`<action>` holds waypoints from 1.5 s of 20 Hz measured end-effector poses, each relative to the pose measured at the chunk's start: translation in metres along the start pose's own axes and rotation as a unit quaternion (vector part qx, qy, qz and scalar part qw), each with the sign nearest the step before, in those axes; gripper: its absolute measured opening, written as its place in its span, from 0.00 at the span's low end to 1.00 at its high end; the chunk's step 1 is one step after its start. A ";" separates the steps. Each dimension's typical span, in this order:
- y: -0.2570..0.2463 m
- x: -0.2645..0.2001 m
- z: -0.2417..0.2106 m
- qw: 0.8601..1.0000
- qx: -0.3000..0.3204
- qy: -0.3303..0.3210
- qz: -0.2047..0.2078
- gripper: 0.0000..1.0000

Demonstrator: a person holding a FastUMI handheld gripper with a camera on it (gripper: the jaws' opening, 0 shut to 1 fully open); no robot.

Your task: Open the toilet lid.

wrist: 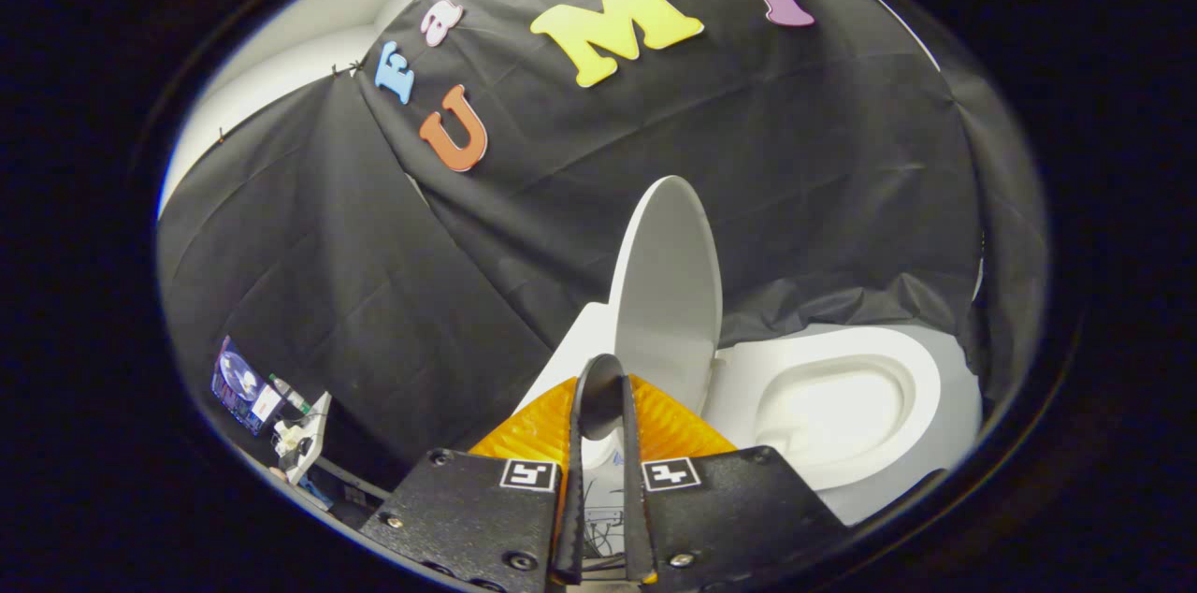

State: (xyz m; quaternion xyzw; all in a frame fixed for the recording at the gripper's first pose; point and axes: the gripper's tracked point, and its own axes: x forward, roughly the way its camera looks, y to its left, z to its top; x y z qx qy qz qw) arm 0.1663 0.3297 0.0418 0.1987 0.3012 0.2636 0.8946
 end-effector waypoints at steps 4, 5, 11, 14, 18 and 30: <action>0.013 0.007 -0.001 1.000 -0.004 0.003 0.006 0.20; 0.017 0.009 -0.001 1.000 -0.005 0.004 0.009 0.20; 0.040 0.025 -0.006 1.000 -0.019 0.010 0.020 0.20; 0.052 0.033 -0.009 0.999 -0.026 0.013 0.025 0.20; 0.064 0.043 -0.011 0.999 -0.038 0.020 0.027 0.20; 0.106 0.078 -0.028 0.996 -0.081 0.034 0.020 0.20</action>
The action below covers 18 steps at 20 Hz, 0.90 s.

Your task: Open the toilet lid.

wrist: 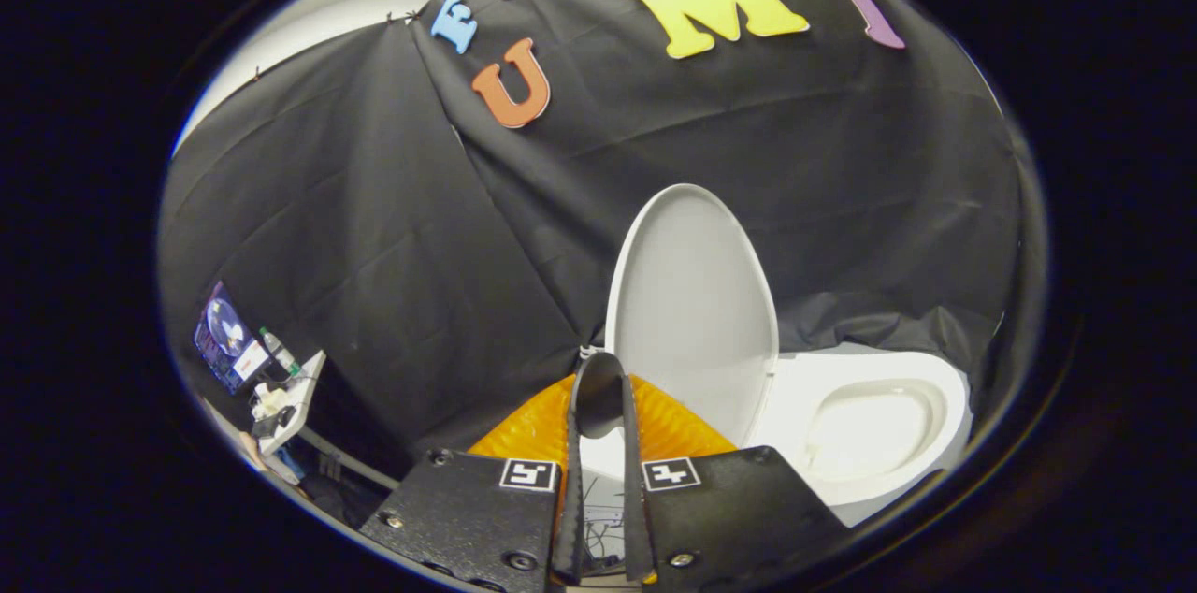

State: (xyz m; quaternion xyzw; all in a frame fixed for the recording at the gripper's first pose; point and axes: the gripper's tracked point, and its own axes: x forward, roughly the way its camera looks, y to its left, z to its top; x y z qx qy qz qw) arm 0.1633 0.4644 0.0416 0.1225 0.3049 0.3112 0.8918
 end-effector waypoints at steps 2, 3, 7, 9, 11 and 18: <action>0.007 0.006 -0.001 1.000 -0.005 0.004 0.000 0.20; 0.009 0.009 -0.002 1.000 -0.009 0.005 -0.001 0.20; 0.018 0.017 -0.004 1.000 -0.020 0.008 -0.005 0.20; 0.021 0.019 -0.003 1.000 -0.024 0.007 -0.007 0.20; 0.022 0.021 -0.002 1.000 -0.030 0.002 -0.009 0.21; 0.028 0.023 -0.005 0.997 -0.077 -0.011 -0.029 0.31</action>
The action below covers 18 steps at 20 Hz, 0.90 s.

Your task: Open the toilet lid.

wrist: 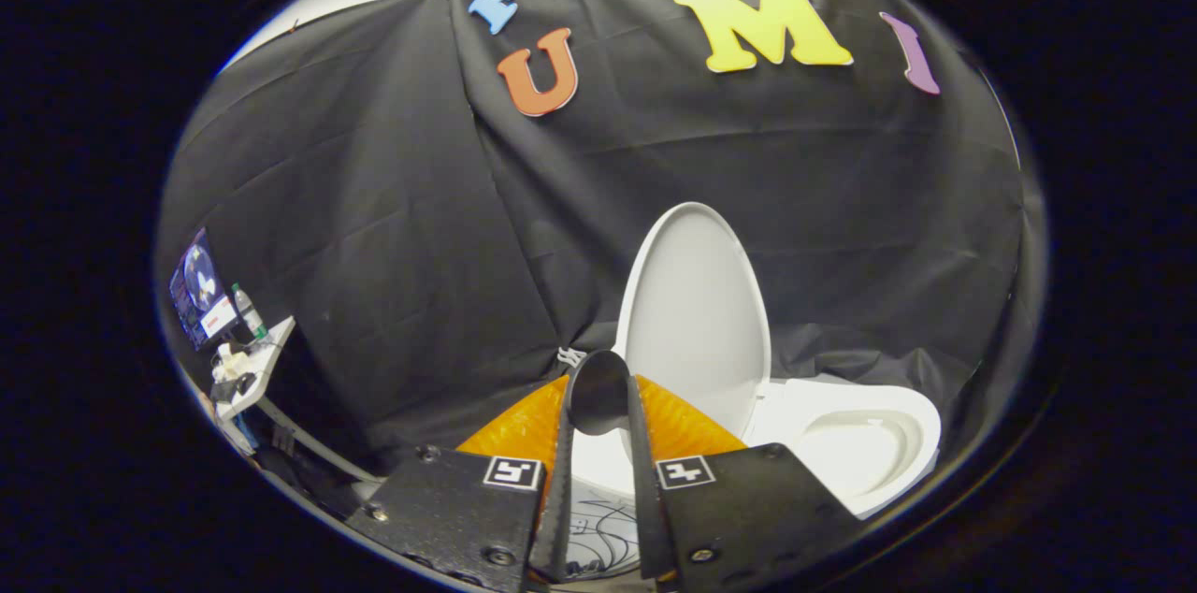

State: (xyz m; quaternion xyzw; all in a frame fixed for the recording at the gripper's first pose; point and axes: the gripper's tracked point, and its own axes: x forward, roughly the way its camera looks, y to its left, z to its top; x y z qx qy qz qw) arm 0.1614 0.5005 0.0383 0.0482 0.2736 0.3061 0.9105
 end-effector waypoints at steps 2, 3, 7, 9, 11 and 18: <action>0.005 -0.001 -0.003 1.000 0.010 0.009 0.015 0.39; 0.004 -0.004 -0.004 1.000 0.015 0.009 0.016 0.41; -0.005 -0.021 0.002 1.000 -0.007 -0.013 -0.004 0.58; -0.010 -0.034 0.008 0.999 -0.024 -0.029 -0.012 0.71; -0.014 -0.050 0.012 0.998 -0.032 -0.043 -0.015 0.77; -0.065 -0.122 0.024 0.991 -0.050 -0.100 -0.069 0.89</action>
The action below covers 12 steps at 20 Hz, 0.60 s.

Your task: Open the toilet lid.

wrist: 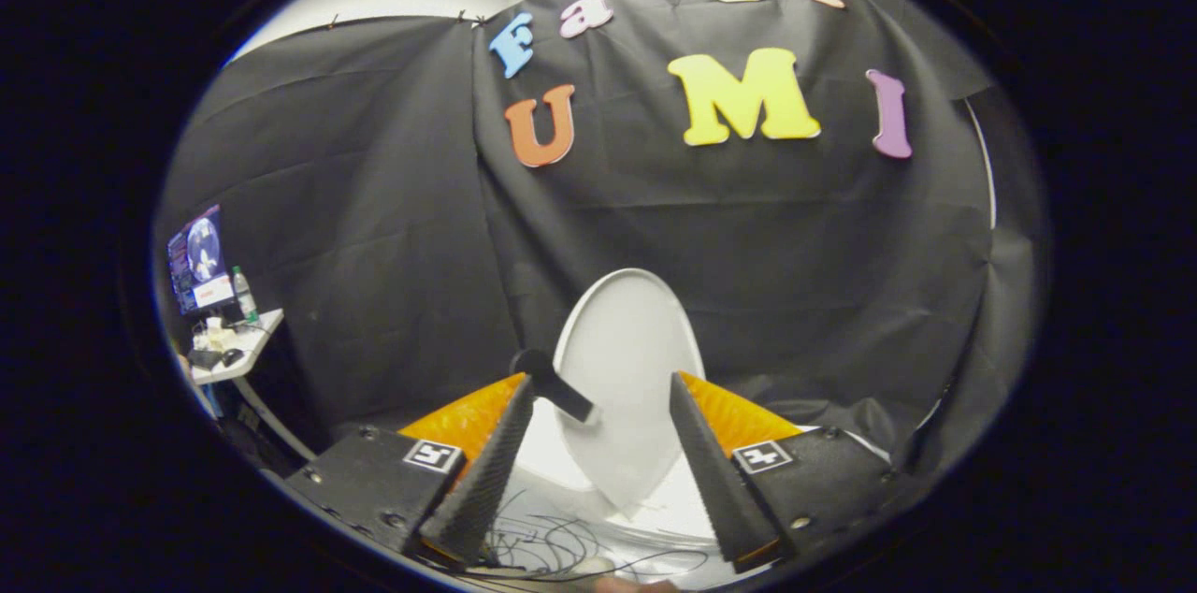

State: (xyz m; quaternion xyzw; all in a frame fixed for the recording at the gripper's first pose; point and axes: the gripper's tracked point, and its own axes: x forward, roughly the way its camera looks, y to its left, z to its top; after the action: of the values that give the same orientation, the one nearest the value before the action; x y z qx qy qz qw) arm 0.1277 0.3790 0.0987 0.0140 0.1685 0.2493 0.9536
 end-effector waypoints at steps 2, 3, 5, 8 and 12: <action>-0.024 -0.016 -0.006 0.999 -0.007 -0.005 -0.032 1.00; -0.034 -0.025 -0.009 0.999 -0.005 -0.010 -0.041 1.00; -0.054 -0.044 -0.014 0.998 0.007 -0.019 -0.055 1.00; -0.086 -0.080 -0.024 0.996 0.022 -0.045 -0.075 1.00; -0.120 -0.124 -0.041 0.992 0.014 -0.090 -0.089 0.99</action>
State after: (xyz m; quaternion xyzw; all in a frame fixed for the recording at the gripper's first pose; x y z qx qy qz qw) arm 0.0692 0.2124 0.0862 0.0344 0.0855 0.1591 0.9830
